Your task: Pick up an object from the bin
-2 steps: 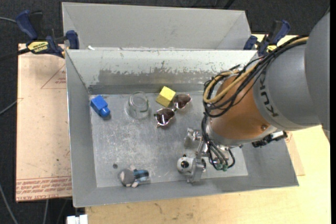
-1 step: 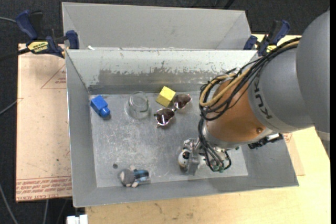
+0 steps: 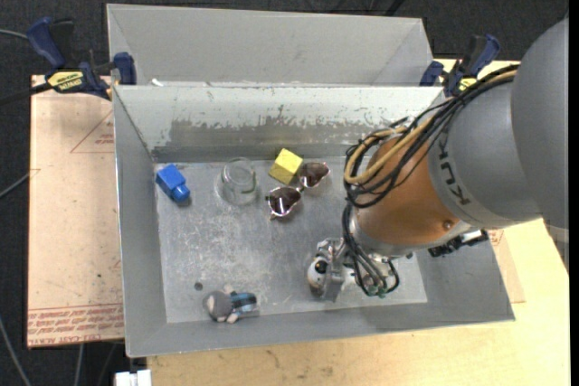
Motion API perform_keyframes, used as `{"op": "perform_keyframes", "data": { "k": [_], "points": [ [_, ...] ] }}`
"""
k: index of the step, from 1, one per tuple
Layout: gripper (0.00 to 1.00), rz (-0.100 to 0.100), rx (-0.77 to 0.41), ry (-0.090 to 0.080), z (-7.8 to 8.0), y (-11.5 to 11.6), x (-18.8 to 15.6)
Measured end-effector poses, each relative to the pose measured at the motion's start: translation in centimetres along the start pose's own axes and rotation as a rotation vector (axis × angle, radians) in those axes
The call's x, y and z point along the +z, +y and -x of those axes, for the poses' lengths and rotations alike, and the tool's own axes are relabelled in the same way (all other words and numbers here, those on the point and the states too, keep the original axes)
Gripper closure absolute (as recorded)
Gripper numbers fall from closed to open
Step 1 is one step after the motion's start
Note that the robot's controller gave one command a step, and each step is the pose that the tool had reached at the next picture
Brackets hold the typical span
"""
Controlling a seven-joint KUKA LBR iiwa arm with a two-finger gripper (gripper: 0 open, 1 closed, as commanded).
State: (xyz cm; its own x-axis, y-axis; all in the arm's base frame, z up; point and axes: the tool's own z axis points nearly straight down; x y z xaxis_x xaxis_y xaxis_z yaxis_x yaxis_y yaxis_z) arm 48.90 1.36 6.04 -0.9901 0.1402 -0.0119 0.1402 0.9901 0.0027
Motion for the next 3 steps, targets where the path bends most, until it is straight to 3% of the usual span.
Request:
{"op": "perform_keyframes", "data": {
  "k": [2, 3],
  "points": [
    [1.00, -0.003, 0.000, 0.020, -0.4, 0.0, -2.3],
    [1.00, -0.002, 0.000, 0.014, -0.2, 0.0, -4.5]
  ]
}}
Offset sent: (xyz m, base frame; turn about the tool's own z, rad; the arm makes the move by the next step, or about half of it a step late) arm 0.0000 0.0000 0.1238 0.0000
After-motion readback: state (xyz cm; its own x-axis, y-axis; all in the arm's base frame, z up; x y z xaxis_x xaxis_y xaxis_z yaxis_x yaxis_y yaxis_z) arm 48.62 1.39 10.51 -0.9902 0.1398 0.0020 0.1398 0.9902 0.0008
